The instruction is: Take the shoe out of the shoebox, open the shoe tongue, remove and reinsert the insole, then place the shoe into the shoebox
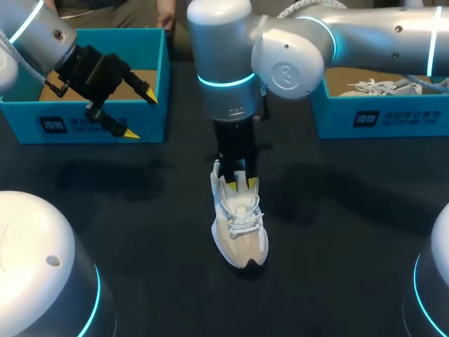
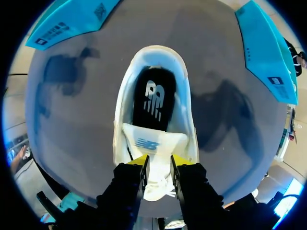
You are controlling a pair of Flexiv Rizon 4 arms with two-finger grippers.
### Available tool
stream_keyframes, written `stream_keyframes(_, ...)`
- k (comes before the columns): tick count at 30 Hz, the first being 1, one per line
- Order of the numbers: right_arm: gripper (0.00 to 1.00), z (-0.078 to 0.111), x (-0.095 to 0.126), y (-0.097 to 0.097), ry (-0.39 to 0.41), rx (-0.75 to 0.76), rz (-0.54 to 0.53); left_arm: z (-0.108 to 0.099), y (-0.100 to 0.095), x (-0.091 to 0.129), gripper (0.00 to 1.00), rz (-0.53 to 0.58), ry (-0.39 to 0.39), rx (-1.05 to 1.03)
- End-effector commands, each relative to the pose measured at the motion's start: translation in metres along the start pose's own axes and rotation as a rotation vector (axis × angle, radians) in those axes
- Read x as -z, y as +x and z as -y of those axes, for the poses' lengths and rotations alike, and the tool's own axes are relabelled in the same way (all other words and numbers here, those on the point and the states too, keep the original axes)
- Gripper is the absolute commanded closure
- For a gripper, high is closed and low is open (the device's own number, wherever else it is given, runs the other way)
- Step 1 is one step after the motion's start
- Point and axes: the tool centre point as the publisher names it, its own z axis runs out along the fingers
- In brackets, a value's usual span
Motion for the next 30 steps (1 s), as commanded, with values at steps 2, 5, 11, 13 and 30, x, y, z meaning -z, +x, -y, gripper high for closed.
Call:
stream_keyframes(2,0.71,-0.001,0.007,0.0,-0.006,0.003,0.008,0.0,0.0,0.001,0.0,-0.001,-0.003,0.0)
stream_keyframes(5,0.67,-0.001,0.01,0.001,-0.012,0.002,0.013,0.0,0.0,0.001,0.0,-0.001,-0.003,0.0)
stream_keyframes(11,0.67,-0.011,0.008,0.0,-0.033,0.016,0.012,0.0,0.0,0.001,0.0,-0.001,-0.003,0.0)
stream_keyframes(13,0.67,-0.017,0.004,-0.002,-0.034,0.021,0.01,0.0,0.0,0.001,0.0,-0.001,-0.003,0.0)
stream_keyframes(30,0.59,-0.025,0.031,-0.01,-0.119,0.136,0.033,0.0,0.0,0.001,0.0,-0.001,-0.003,0.0)
